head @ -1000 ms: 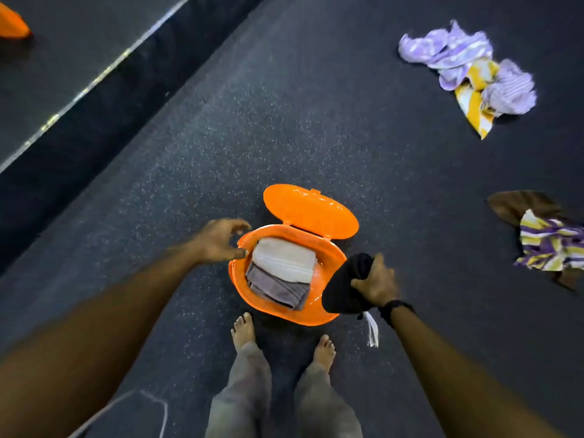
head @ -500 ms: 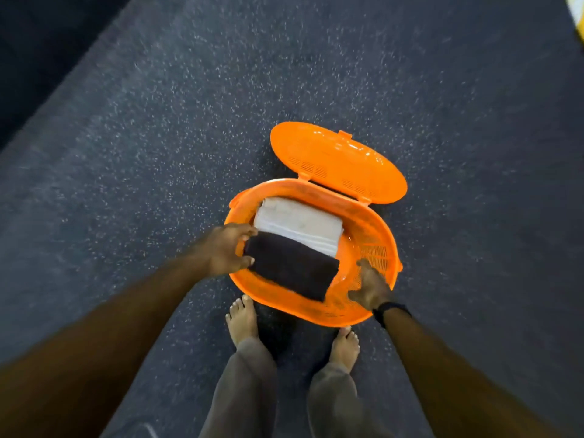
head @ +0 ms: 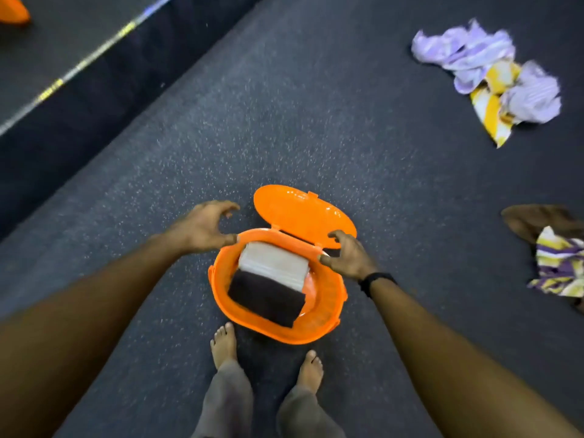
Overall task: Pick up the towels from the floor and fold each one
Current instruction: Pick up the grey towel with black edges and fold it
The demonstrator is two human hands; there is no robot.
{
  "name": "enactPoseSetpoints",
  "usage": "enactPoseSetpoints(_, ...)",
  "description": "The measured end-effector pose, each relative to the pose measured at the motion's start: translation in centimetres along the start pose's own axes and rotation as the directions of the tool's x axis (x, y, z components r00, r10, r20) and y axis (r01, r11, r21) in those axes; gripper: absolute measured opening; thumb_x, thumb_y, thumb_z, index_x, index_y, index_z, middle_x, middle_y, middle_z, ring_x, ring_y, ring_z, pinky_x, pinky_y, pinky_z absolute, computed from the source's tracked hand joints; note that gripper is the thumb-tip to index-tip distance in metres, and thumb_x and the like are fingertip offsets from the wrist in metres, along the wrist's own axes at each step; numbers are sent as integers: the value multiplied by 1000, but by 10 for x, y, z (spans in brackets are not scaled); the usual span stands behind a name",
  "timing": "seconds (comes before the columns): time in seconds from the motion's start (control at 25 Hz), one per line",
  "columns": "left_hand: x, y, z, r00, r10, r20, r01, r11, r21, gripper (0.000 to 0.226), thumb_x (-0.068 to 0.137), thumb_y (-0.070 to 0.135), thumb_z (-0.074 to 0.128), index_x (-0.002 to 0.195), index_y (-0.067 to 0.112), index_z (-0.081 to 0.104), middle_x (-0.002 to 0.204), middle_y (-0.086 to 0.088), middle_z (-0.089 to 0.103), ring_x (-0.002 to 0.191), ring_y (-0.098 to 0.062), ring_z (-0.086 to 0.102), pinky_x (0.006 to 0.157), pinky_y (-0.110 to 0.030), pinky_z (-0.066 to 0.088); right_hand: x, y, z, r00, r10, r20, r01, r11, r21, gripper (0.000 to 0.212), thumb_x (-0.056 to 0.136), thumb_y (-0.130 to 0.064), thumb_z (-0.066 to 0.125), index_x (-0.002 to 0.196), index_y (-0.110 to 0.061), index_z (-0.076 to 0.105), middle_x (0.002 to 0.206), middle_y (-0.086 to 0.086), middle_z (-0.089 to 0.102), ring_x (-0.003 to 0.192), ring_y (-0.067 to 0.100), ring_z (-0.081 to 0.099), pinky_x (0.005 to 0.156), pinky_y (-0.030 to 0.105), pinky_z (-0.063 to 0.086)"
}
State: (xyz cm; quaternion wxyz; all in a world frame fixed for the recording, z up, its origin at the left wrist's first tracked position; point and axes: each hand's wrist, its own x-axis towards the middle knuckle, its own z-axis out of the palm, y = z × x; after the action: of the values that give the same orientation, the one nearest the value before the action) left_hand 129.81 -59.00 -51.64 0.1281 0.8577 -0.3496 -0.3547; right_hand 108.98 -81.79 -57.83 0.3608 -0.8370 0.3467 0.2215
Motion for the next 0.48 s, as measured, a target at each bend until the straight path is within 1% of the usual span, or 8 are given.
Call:
enactPoseSetpoints(0.08,-19,35,-57,996,22,-85,-21,1000,12,69,80,37,74,139,17,44,135,-10,52,122,-24,51,101,-39,42,-23,-33,-71,994,-65,-83,62,997,-35,67,80,-39,72,136,-16,43,138,11,48,126,29,47,102,43,42)
enactPoseSetpoints(0.16,-50,77,-121,983,46,-180,-42,999,29,69,80,35,74,138,15,44,134,-11,53,121,-25,52,101,-38,41,-59,-71,-152,979,-126,-163,115,991,-75,67,82,-42,71,137,-16,42,141,11,46,129,28,45,104,44,41)
enactPoseSetpoints(0.28,-100,130,-208,941,69,-331,-61,998,35,71,78,38,75,137,14,46,132,-10,56,118,-25,55,102,-38,43,-112,-124,-264,931,-221,-290,190,973,-131,67,81,-46,69,135,-16,43,140,11,47,127,27,47,103,45,41)
enactPoseSetpoints(0.4,-149,166,-267,887,93,-452,-91,996,27,69,76,38,76,136,16,48,129,-8,59,115,-25,57,100,-35,44,-161,-166,-342,863,-317,-394,264,947,-182,68,78,-48,71,132,-15,46,136,11,51,124,28,50,102,44,43)
enactPoseSetpoints(0.48,-185,186,-291,854,85,-513,-94,996,9,70,76,38,77,135,15,49,128,-10,60,115,-24,58,100,-33,42,-198,-191,-375,830,-376,-412,307,925,-226,69,79,-49,70,133,-16,45,137,11,50,124,28,50,102,44,43)
